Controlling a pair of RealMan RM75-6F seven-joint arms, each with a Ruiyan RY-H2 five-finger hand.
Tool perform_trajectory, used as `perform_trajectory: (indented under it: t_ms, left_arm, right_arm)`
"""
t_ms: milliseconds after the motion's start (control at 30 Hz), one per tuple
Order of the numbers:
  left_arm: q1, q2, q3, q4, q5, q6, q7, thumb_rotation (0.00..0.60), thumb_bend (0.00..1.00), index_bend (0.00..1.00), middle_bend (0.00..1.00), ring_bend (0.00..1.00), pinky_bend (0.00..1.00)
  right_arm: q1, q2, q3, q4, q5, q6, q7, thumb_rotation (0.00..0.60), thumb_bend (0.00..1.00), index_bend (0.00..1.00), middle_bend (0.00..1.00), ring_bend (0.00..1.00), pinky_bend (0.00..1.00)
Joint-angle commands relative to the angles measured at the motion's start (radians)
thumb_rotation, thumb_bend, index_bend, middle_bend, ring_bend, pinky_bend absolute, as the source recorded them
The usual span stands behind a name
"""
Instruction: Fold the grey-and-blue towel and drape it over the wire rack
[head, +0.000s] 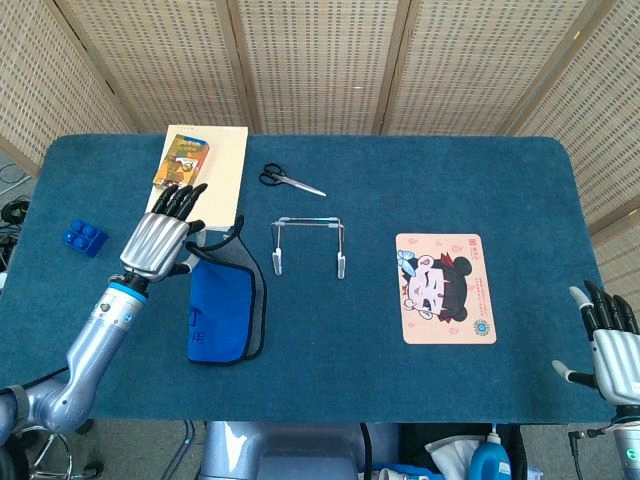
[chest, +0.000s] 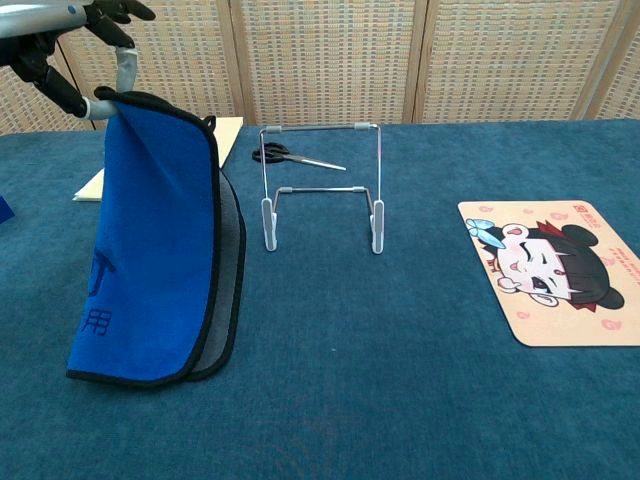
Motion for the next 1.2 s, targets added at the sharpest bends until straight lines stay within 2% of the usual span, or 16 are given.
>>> perform_trajectory:
  t_ms: [33, 467, 900, 1000, 1200]
  left_arm:
    - [0.007, 0.059, -0.016, -0.083, -0.002, 0.034, 0.033, 0.600, 0.46, 0.96, 0.00, 0.00, 0.00]
    - [0.016, 0.160, -0.033, -0.223, 0.009, 0.065, 0.028, 0.600, 0.46, 0.96, 0.00, 0.00, 0.00]
    - [-0.014, 0.220, -0.033, -0.320, 0.157, 0.025, -0.006, 0.600, 0.46, 0.96, 0.00, 0.00, 0.00]
    - [-0.035, 0.210, -0.044, -0.329, 0.141, 0.015, 0.003, 0.600, 0.46, 0.96, 0.00, 0.00, 0.00]
    - [-0.116, 0.138, -0.093, -0.345, 0.002, 0.007, 0.056, 0.600, 0.46, 0.96, 0.00, 0.00, 0.00]
  right_arm:
    - [-0.002, 0.005, 0.000, -0.002, -0.005, 0.004, 0.009, 0.600, 0.00, 0.00, 0.00, 0.00, 0.00]
    - [-0.007, 0.018, -0.002, -0.007, -0.014, 0.011, 0.037, 0.600, 0.00, 0.00, 0.00, 0.00, 0.00]
    - [-0.009, 0.024, -0.001, -0.007, -0.018, 0.014, 0.053, 0.600, 0.00, 0.00, 0.00, 0.00, 0.00]
    - [-0.008, 0.023, -0.002, -0.007, -0.017, 0.012, 0.053, 0.600, 0.00, 0.00, 0.00, 0.00, 0.00]
    - [-0.008, 0.025, 0.002, -0.004, -0.011, 0.010, 0.058, 0.600, 0.00, 0.00, 0.00, 0.00, 0.00]
